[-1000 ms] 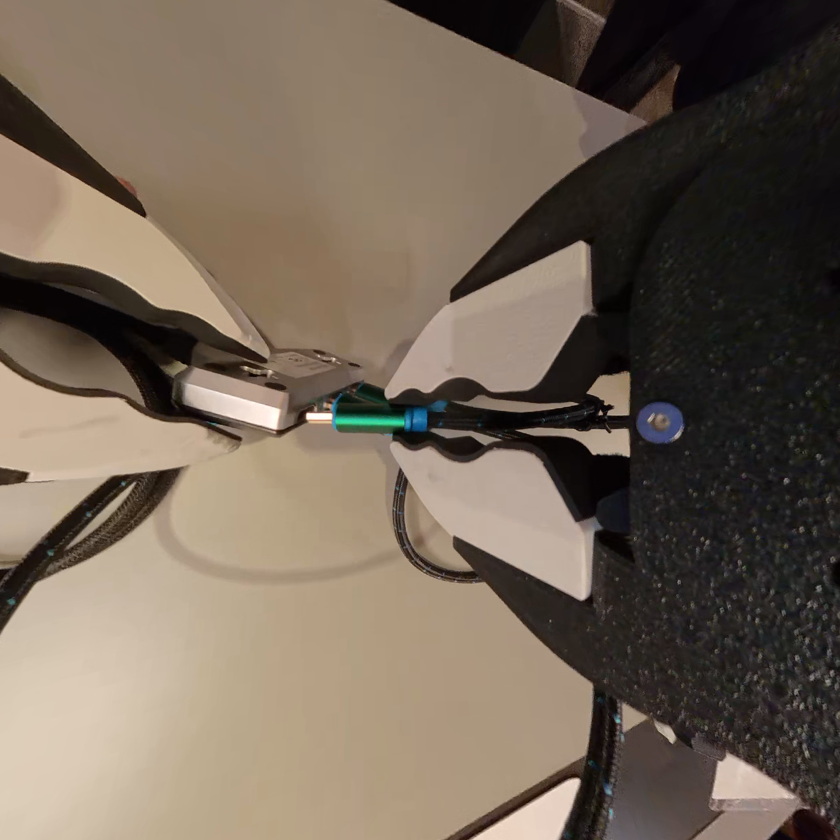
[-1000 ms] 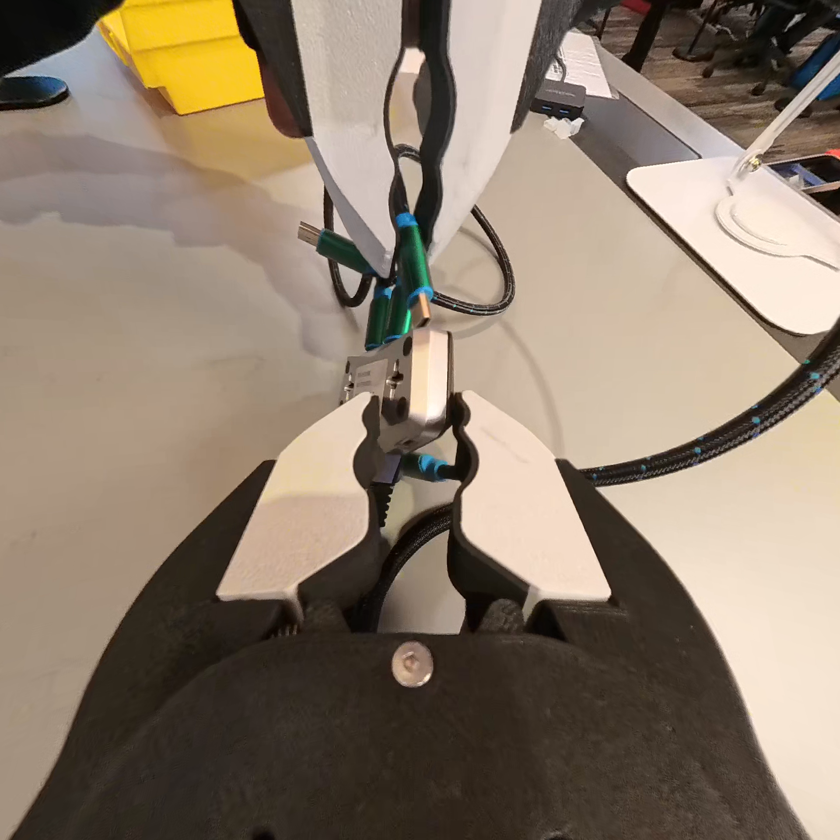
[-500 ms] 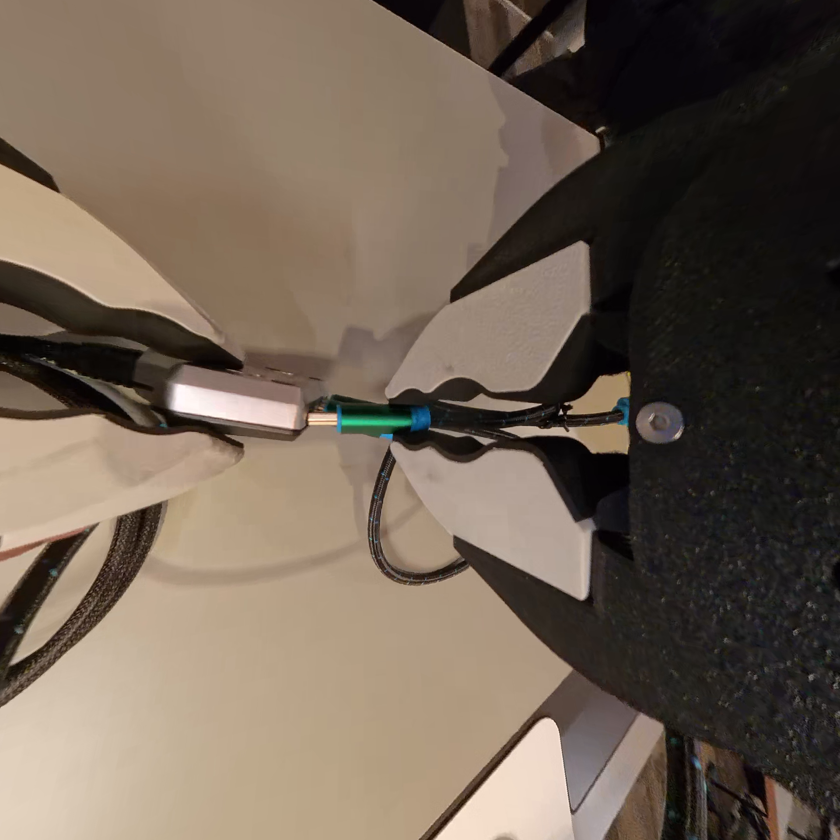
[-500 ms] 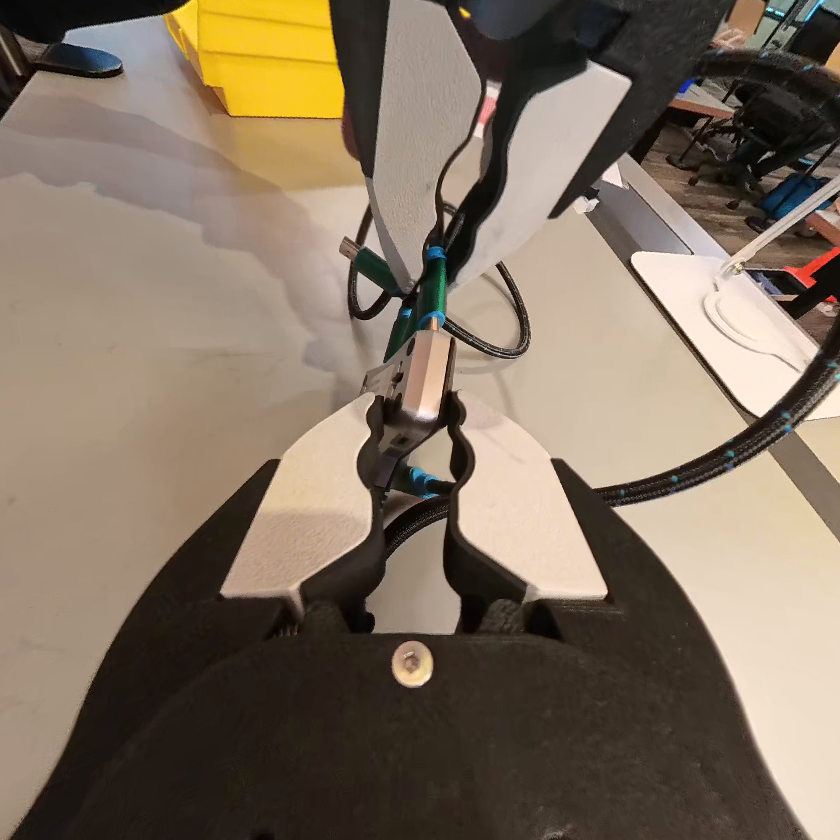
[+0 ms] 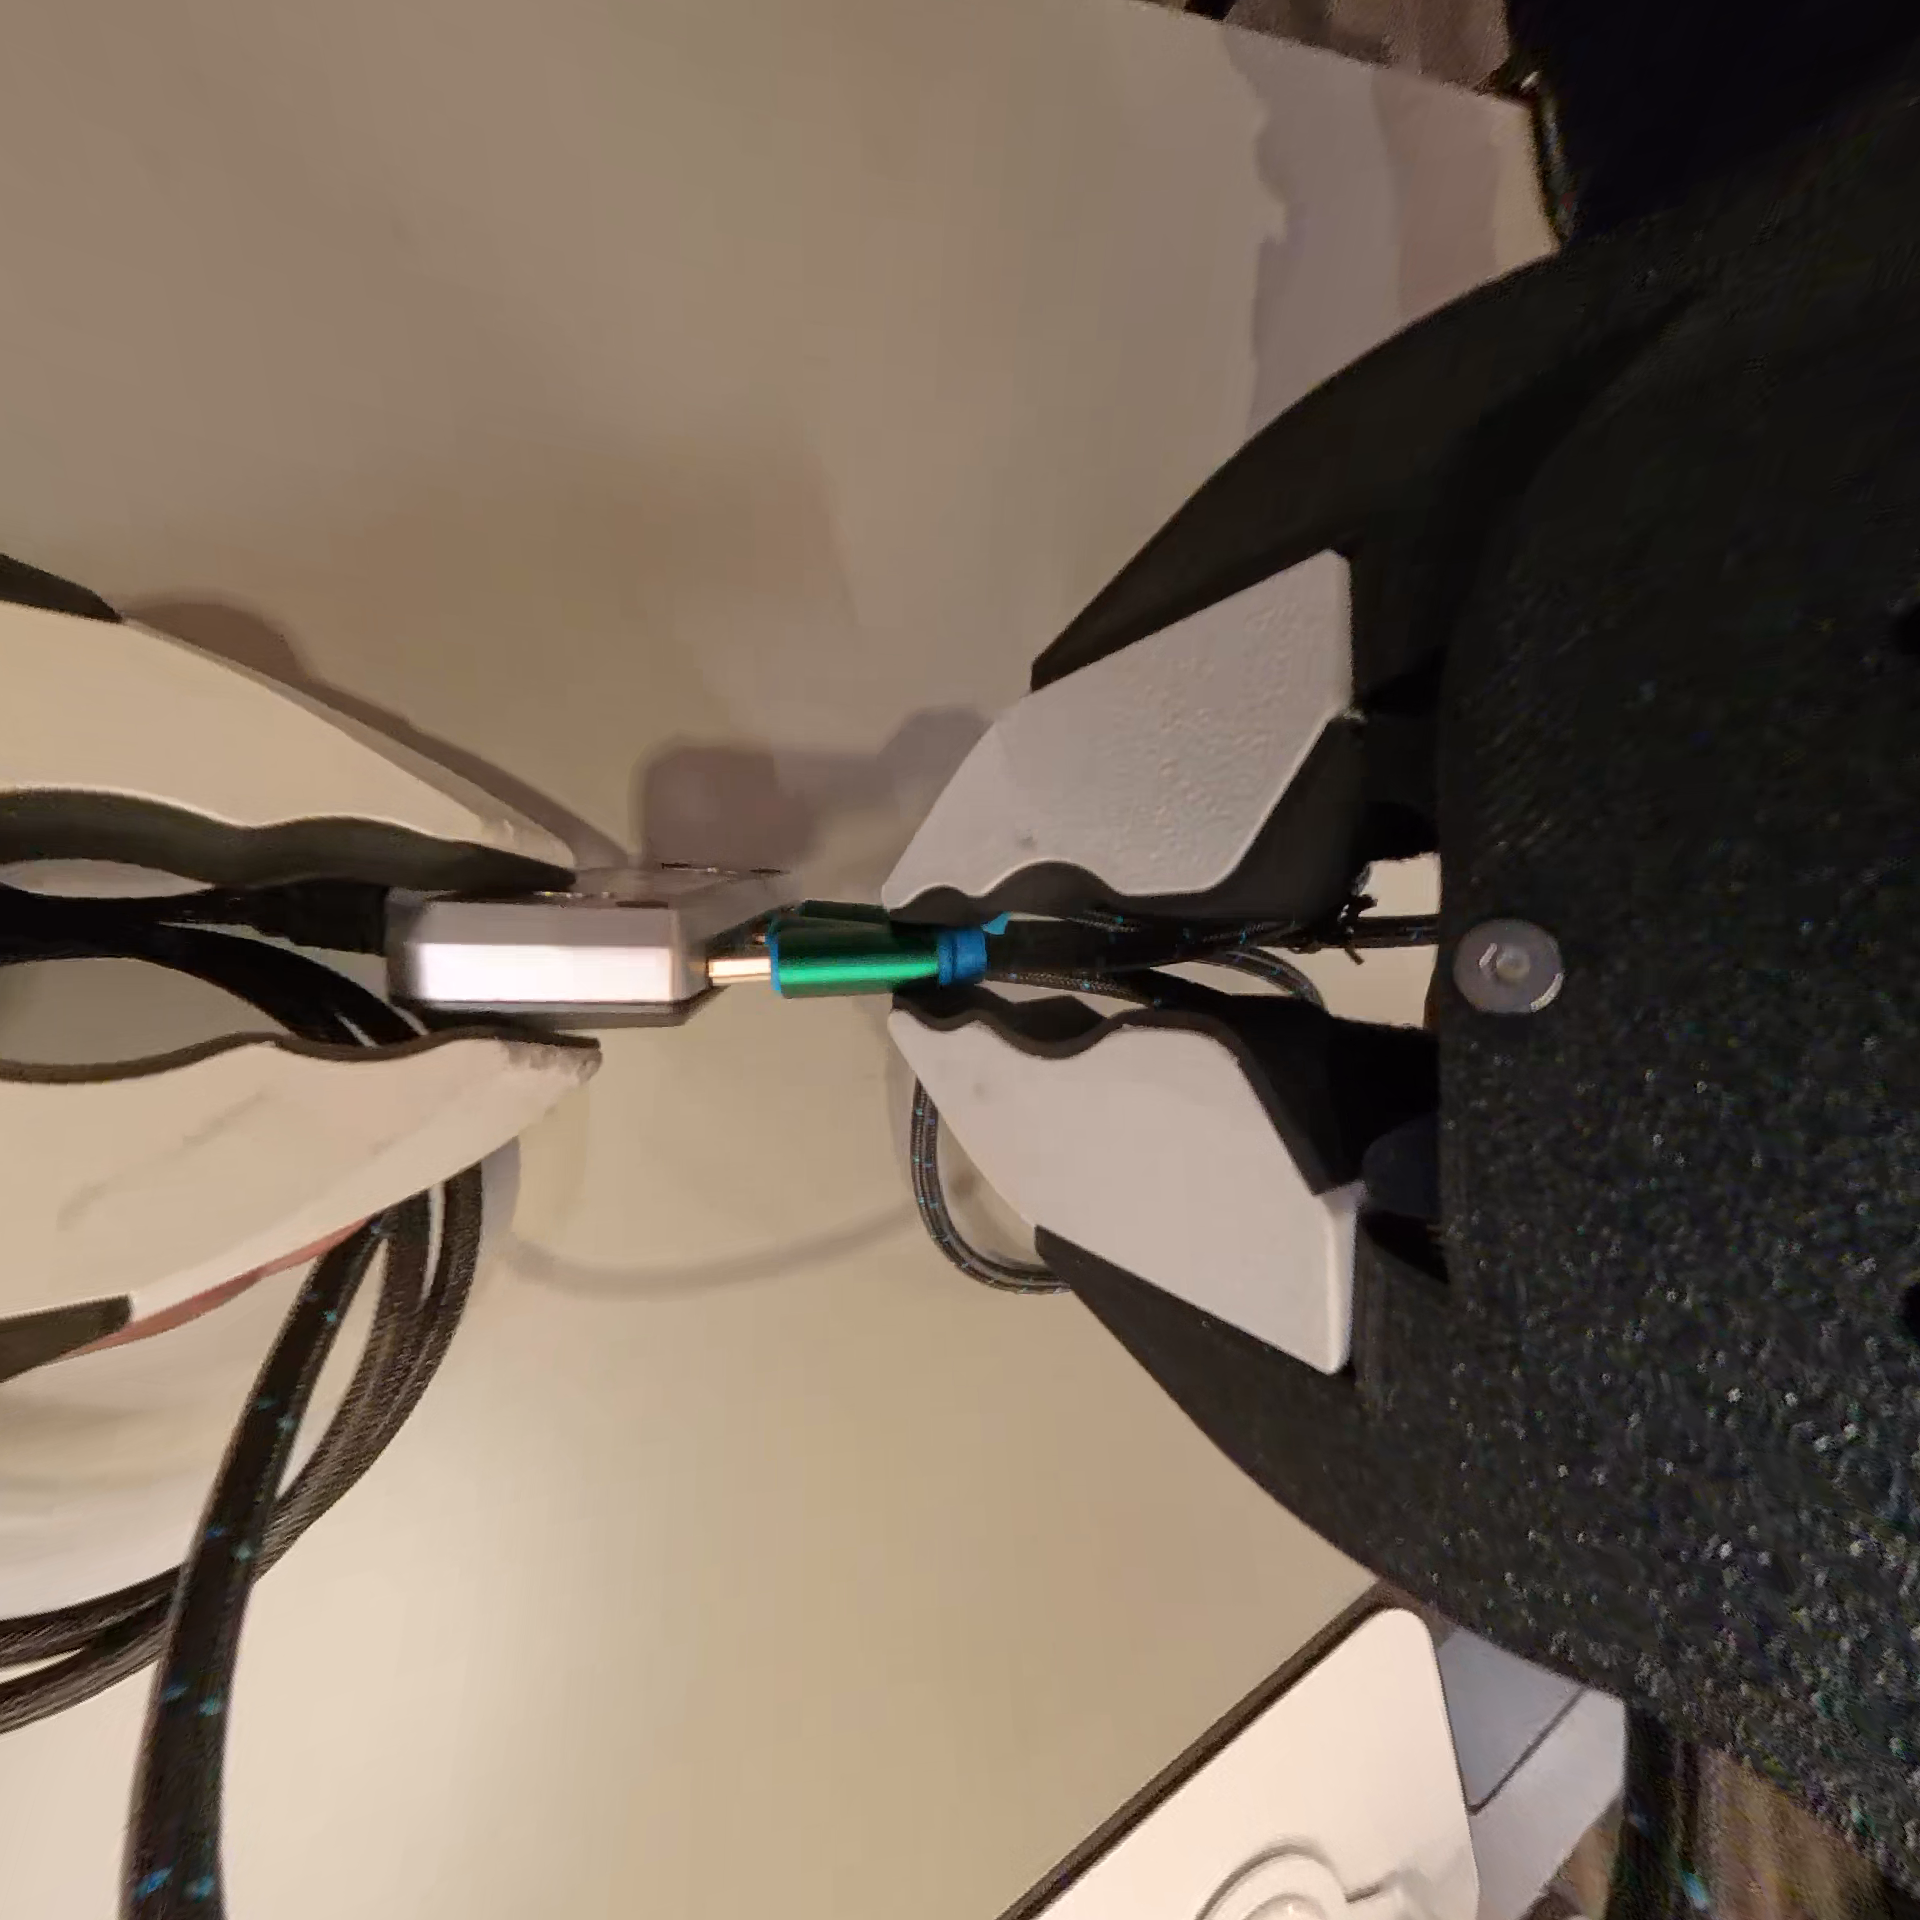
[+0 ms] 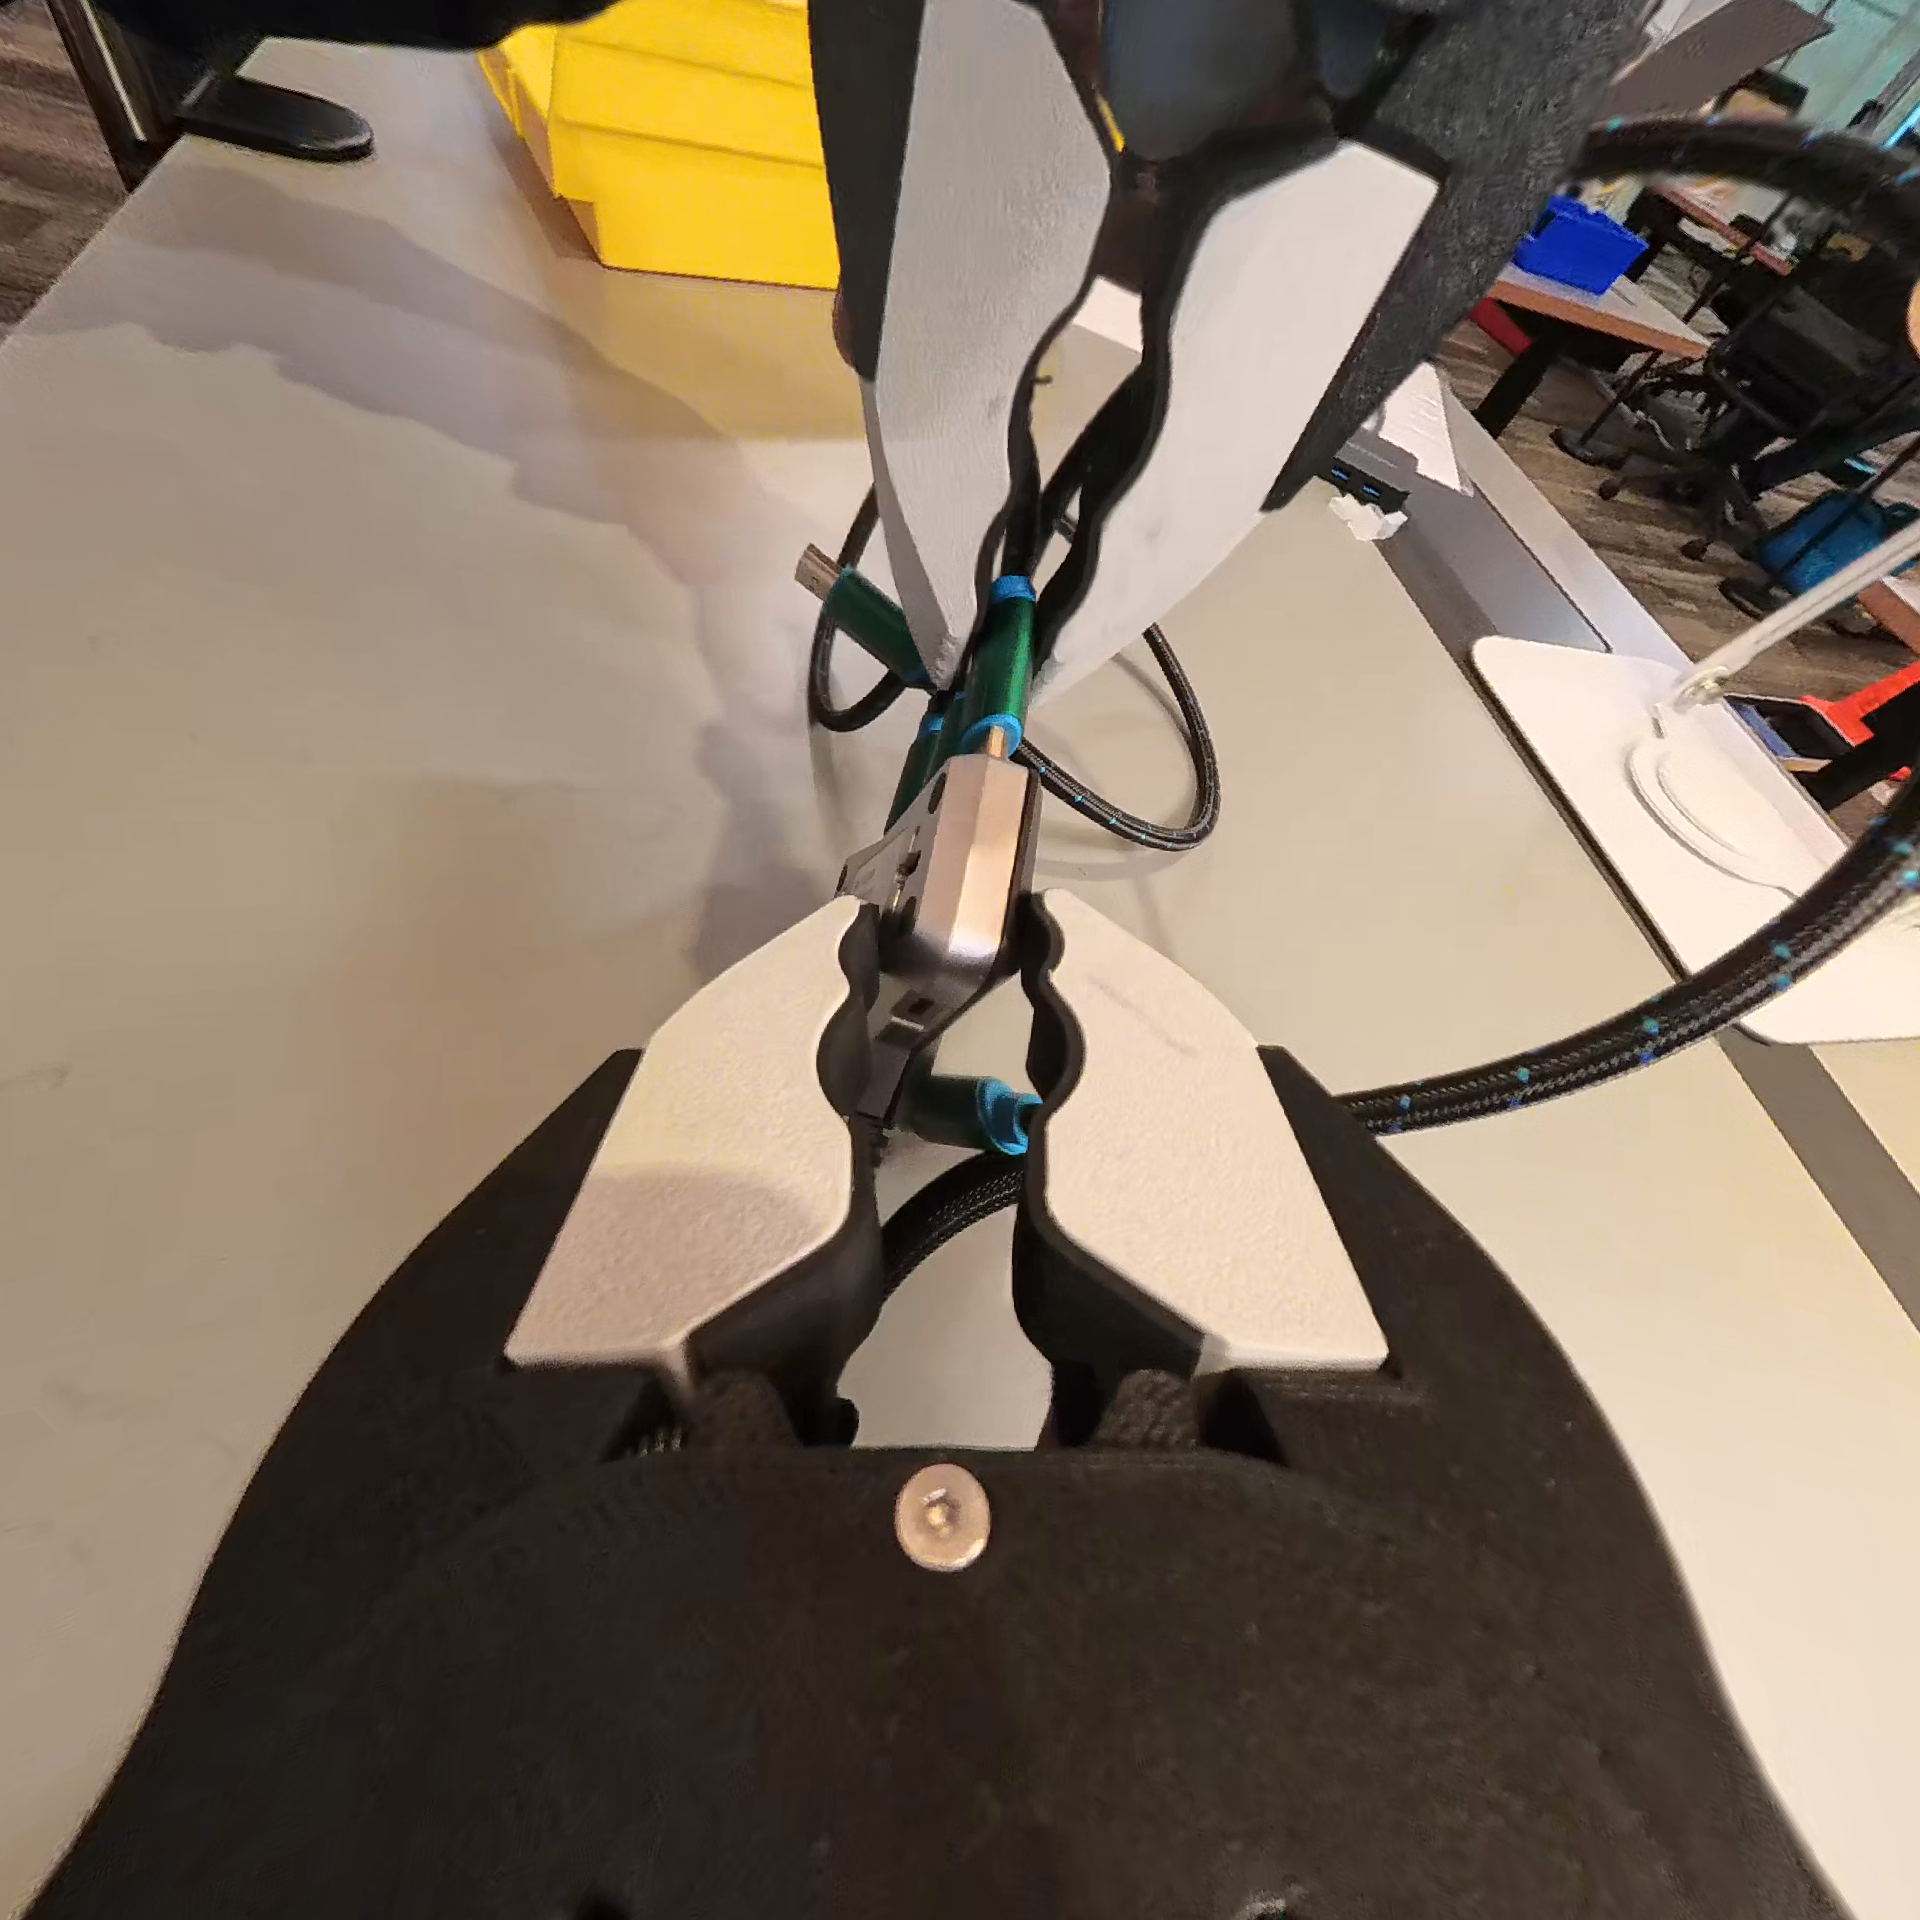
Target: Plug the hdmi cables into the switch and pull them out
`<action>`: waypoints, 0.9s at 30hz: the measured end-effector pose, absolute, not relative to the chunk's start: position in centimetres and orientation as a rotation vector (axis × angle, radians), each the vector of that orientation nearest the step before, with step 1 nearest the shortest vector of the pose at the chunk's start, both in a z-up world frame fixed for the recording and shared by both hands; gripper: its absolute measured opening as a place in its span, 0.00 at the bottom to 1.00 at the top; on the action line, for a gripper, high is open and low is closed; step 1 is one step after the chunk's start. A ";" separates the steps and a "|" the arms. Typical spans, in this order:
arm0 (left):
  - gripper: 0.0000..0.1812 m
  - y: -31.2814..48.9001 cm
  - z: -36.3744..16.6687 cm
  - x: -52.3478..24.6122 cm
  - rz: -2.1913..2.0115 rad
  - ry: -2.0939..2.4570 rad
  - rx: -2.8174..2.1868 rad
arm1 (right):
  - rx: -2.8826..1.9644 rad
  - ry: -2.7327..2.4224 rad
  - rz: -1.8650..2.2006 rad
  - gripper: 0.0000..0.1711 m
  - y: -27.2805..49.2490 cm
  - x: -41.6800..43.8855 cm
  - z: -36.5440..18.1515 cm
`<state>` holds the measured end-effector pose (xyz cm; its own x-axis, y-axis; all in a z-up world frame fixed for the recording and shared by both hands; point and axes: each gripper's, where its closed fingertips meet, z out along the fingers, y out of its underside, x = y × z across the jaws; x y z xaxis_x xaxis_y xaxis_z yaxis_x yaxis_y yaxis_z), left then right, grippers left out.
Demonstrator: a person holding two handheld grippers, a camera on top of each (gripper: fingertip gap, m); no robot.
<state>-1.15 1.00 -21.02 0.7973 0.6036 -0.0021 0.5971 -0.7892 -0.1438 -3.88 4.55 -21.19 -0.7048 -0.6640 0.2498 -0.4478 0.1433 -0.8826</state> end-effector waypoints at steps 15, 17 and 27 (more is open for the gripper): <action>0.06 0.9 -20.8 -0.6 0.018 -0.949 -3.103 | -1.151 2.202 -1.581 0.15 4.9 -3.4 -21.0; 0.05 0.9 -20.9 -0.6 0.025 -0.937 -3.086 | -1.146 2.190 -1.588 0.15 5.0 -3.2 -20.9; 0.06 1.0 -20.9 0.3 0.042 -1.007 -3.034 | -1.147 2.186 -1.590 0.15 5.0 -3.0 -21.0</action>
<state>0.25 1.04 -20.91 0.8014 0.5967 -0.0422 0.5981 -0.8002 0.0444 -3.00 5.04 -20.98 -0.6772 -0.6857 0.2669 -0.4651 0.1180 -0.8773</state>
